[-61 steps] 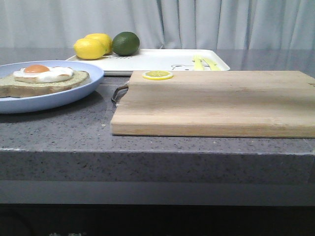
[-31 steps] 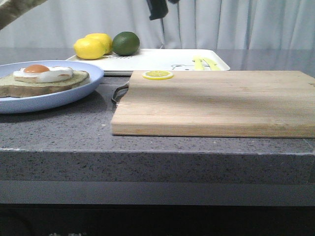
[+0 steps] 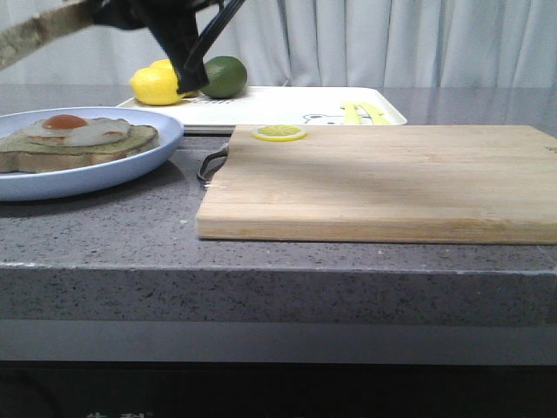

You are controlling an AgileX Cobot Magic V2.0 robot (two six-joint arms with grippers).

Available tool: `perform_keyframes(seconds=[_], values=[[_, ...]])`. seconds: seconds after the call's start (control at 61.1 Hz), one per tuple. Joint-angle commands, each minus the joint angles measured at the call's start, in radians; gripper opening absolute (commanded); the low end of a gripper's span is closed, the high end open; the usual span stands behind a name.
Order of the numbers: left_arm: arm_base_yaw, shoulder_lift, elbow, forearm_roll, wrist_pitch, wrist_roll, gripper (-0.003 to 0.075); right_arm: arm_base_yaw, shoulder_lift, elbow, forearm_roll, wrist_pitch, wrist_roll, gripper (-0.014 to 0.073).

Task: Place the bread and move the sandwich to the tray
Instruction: 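Lay the bread slice on the fried egg toast and open the right gripper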

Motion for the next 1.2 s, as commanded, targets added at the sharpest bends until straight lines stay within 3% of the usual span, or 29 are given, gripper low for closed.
perform_keyframes(seconds=[0.0, 0.311, 0.72, 0.835, 1.179], values=[[-0.007, 0.013, -0.028, -0.001, -0.077, 0.001, 0.0544, 0.002, -0.034, -0.054, 0.122, 0.000, 0.018, -0.0064], [-0.007, 0.013, -0.028, -0.001, -0.077, 0.001, 0.0544, 0.002, 0.005, -0.068, 0.122, -0.069, 0.042, -0.0063], [-0.007, 0.013, -0.028, -0.001, -0.077, 0.001, 0.0544, 0.002, 0.005, -0.067, 0.118, -0.009, 0.040, -0.0055], [-0.007, 0.013, -0.028, -0.001, -0.077, 0.001, 0.0544, 0.002, 0.005, -0.067, 0.097, -0.002, 0.040, 0.0025], [-0.007, 0.013, -0.028, -0.001, -0.072, 0.001, 0.0544, 0.002, 0.005, -0.067, 0.015, -0.011, 0.040, 0.0377]])
